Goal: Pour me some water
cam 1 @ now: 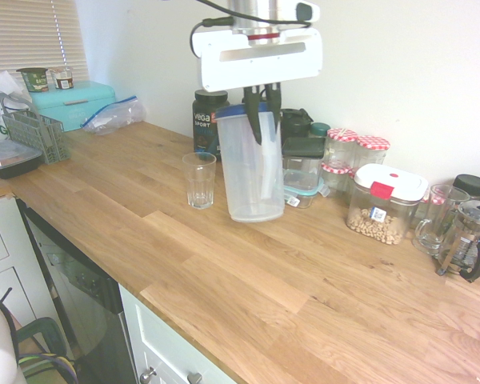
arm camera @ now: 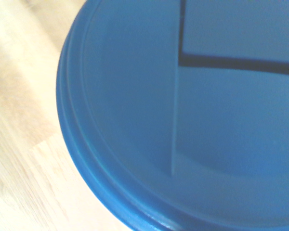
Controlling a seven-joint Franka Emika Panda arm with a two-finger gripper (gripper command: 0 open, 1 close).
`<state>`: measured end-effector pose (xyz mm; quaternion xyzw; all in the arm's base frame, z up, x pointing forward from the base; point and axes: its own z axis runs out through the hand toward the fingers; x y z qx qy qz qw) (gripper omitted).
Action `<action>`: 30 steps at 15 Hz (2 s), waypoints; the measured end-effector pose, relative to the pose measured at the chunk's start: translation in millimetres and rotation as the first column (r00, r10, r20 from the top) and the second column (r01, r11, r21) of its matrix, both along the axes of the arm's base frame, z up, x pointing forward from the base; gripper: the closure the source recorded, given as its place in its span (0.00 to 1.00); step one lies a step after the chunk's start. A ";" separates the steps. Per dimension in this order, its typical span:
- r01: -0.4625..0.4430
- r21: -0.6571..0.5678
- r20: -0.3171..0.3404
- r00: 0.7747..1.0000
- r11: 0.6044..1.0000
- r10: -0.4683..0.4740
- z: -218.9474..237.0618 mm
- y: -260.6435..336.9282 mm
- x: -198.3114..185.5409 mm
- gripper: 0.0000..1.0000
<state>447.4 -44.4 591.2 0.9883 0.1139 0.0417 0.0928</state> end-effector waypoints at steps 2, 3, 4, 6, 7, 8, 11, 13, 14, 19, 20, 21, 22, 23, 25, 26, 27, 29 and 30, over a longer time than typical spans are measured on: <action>-0.103 -0.068 -0.022 0.995 0.992 0.101 0.6 35.8 4.1 1.00; -0.152 -0.103 -0.044 0.988 0.983 0.148 1.5 49.9 6.7 1.00; -0.194 -0.136 -0.079 0.980 0.971 0.185 2.0 61.2 9.6 1.00; -0.249 -0.188 -0.159 0.962 0.950 0.221 1.6 75.5 17.3 1.00; -0.262 -0.209 -0.194 0.955 0.942 0.223 0.9 80.7 23.8 1.00; -0.269 -0.225 -0.224 0.950 0.936 0.219 -1.0 86.0 33.1 1.00; -0.278 -0.268 -0.268 0.941 0.922 0.206 -11.2 105.1 67.5 1.00; -0.289 -0.319 -0.276 0.939 0.902 0.204 -19.1 117.8 84.9 1.00; -0.298 -0.340 -0.279 0.938 0.892 0.207 -23.3 123.7 90.5 1.00; -0.349 -0.402 -0.289 0.926 0.847 0.245 -29.1 148.6 95.5 1.00; -0.357 -0.417 -0.291 0.924 0.836 0.250 -32.5 154.4 96.3 1.00; -0.361 -0.432 -0.293 0.923 0.826 0.250 -38.9 159.1 97.7 1.00; -0.367 -0.446 -0.296 0.921 0.816 0.252 -46.3 161.9 99.6 1.00; -0.372 -0.462 -0.300 0.920 0.805 0.253 -53.2 163.0 101.8 1.00; -0.379 -0.486 -0.304 0.918 0.788 0.254 -60.3 163.6 106.2 1.00; -0.380 -0.490 -0.302 0.918 0.784 0.256 -61.1 163.8 107.2 1.00; -0.381 -0.494 -0.301 0.918 0.781 0.258 -61.0 164.1 107.4 1.00; -0.386 -0.508 -0.300 0.917 0.770 0.262 -61.5 164.1 107.7 1.00; -0.388 -0.509 -0.301 0.916 0.768 0.264 -62.9 164.1 107.7 1.00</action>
